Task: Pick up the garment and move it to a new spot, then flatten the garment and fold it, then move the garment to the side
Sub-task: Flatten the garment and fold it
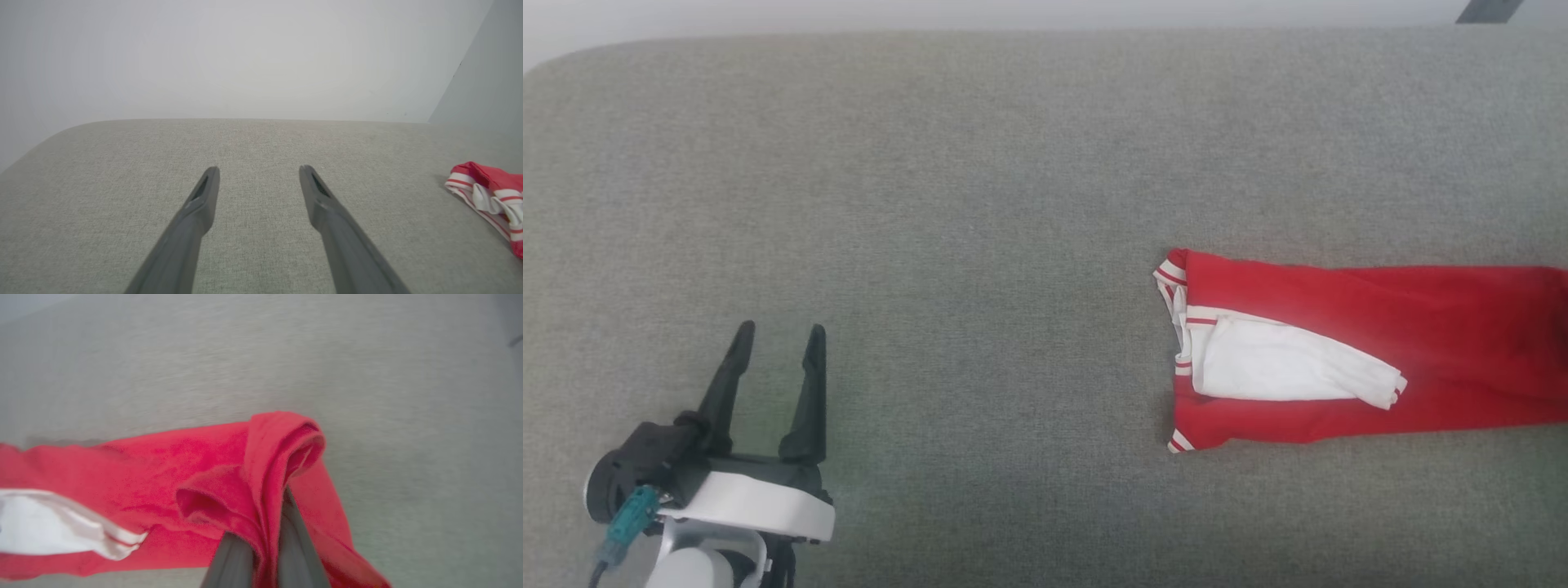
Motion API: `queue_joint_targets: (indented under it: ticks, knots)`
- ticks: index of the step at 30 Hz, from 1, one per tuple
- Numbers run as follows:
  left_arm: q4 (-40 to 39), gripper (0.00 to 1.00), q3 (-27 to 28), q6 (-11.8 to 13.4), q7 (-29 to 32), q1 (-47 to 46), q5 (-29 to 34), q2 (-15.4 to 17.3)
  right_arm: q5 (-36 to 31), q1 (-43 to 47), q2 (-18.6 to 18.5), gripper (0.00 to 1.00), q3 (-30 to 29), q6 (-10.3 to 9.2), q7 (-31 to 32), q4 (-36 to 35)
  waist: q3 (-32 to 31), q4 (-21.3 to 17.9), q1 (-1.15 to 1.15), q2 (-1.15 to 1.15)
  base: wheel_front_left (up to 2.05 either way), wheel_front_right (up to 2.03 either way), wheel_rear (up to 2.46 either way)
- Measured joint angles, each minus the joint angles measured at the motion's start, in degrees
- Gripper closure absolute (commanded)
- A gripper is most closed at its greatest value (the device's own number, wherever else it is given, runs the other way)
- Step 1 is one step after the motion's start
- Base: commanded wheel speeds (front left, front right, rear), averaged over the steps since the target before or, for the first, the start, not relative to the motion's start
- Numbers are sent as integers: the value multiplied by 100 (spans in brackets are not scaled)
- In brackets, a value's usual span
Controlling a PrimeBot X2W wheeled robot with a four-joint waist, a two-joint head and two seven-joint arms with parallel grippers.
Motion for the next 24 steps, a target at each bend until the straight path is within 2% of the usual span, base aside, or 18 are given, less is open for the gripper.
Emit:
queue_joint_targets:
  ticks: [6, 10, 15, 24]
  knots:
    - [45, 0, -54, 0, 0, 88, -3, -105, 294, 236, 369, 100, 923, 0, 610, -1449, -98, 139, 0, 0, 0, 0, 0]
    - [70, 0, -112, 0, 0, 88, -11, -186, 211, 187, 600, 100, 1579, -1, 823, -1967, -100, 285, 0, 0, 0, 0, 0]
    - [141, 0, -181, 0, 1, 40, -98, -294, 67, -57, 937, 100, 2236, 0, 865, -2095, -56, 499, 0, 0, 0, 0, 0]
    - [191, 0, -286, 0, 0, -116, -168, -383, -152, -322, 995, 100, 2751, -1, 482, -1605, -14, 834, 0, 0, 0, 0, 0]
